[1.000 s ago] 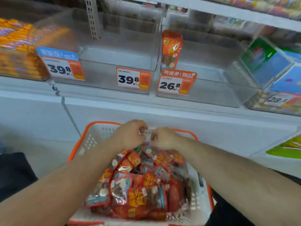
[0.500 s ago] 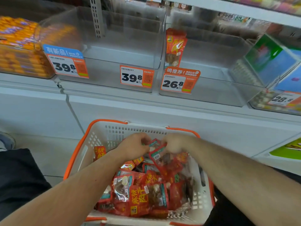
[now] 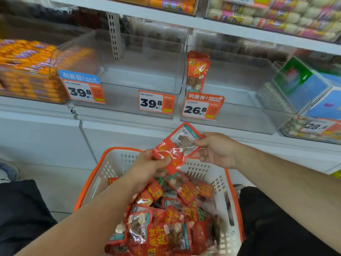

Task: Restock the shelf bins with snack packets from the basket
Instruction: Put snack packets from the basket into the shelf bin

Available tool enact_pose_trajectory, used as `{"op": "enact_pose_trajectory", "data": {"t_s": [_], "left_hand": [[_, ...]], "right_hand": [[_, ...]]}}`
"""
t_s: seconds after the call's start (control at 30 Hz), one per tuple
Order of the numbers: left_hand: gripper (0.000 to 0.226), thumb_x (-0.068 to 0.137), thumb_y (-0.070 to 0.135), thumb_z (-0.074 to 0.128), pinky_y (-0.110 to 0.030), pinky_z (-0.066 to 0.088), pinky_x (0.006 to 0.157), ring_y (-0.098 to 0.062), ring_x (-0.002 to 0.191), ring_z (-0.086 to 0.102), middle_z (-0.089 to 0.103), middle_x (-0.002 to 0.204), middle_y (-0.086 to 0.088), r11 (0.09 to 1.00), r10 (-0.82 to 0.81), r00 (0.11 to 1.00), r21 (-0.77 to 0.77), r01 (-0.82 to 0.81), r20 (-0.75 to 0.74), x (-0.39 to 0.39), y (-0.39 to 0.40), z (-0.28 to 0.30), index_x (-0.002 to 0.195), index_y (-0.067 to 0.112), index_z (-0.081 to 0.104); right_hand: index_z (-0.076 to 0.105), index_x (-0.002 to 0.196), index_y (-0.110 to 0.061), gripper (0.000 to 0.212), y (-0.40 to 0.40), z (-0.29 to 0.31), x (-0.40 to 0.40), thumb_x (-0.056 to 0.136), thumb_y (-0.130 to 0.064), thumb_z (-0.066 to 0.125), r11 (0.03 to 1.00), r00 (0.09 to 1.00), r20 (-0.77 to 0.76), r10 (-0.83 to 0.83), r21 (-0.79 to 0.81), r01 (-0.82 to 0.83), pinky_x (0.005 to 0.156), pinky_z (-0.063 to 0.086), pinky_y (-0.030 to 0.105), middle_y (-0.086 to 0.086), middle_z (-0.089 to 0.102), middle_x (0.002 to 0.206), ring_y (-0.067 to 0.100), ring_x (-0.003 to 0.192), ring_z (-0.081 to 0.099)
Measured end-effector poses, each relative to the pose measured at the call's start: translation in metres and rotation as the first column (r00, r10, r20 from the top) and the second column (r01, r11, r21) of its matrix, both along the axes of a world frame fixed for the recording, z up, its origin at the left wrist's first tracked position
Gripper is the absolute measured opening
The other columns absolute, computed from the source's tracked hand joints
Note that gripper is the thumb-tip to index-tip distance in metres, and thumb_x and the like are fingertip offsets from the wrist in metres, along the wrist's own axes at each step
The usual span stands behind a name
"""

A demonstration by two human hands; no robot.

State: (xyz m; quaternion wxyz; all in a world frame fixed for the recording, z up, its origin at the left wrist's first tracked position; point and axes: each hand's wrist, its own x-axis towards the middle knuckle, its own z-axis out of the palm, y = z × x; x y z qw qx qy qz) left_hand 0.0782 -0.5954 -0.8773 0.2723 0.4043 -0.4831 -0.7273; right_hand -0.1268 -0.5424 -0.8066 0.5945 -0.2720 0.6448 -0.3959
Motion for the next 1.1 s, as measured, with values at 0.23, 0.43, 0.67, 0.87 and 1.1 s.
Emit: {"op": "enact_pose_trajectory", "data": {"t_s": [0.23,0.43,0.67,0.87,1.1], "left_hand": [[0.023,0.091,-0.010,0.053,-0.039,0.059,0.086,-0.025,0.086,0.068,0.072,0.083,-0.007,0.969,0.057,0.957,-0.216,-0.122,-0.284,0.006,-0.028,0.042,0.087,0.007,0.068],[0.033,0.075,-0.005,0.062,-0.032,0.057,0.079,-0.024,0.105,0.068,0.065,0.110,0.000,0.859,-0.307,0.917,-0.489,0.152,-0.255,0.002,-0.033,0.100,0.066,0.024,0.075],[0.030,0.069,0.003,0.070,-0.024,0.053,0.089,-0.007,0.106,0.064,0.060,0.122,0.005,0.672,-0.374,0.927,-0.691,0.266,-0.006,-0.006,-0.046,0.126,0.079,0.030,0.080],[0.028,0.103,0.012,0.042,-0.029,0.056,0.059,-0.020,0.073,0.067,0.073,0.083,-0.002,0.951,-0.045,0.990,-0.310,0.001,-0.135,-0.019,-0.050,0.126,0.114,0.013,0.067],[0.019,0.087,-0.006,0.064,-0.023,0.049,0.054,-0.014,0.071,0.068,0.075,0.086,-0.006,0.826,-0.252,0.968,-0.520,0.218,0.006,-0.034,-0.035,0.139,0.101,0.007,0.067]], "right_hand": [[0.067,0.115,-0.006,0.047,0.023,0.017,-0.009,0.070,-0.020,0.061,0.997,0.983,0.167,0.073,-0.006,-0.073,0.082,0.047,0.040,0.014,0.066,0.113,0.035,0.110,0.061],[0.061,0.105,-0.009,0.049,0.015,0.037,-0.005,0.066,-0.036,0.074,0.986,0.984,0.096,0.150,-0.086,-0.142,0.076,0.047,0.037,0.016,0.068,0.106,0.030,0.090,0.062],[0.063,0.100,0.000,0.036,0.022,0.046,0.011,0.069,-0.012,0.074,0.912,0.924,0.104,0.369,-0.235,-0.337,0.067,0.052,0.024,0.007,0.071,0.078,0.015,0.069,0.065],[0.064,0.109,0.002,0.038,0.016,0.053,0.019,0.075,-0.012,0.073,0.909,1.000,0.006,-0.001,-0.417,0.003,0.088,0.042,0.036,0.012,0.065,0.099,0.026,0.091,0.058],[0.071,0.095,-0.015,0.012,0.007,0.072,0.015,0.090,-0.006,0.066,0.881,0.967,-0.152,-0.205,-0.460,0.115,0.071,0.055,0.031,0.006,0.076,0.093,0.020,0.084,0.071]]}}
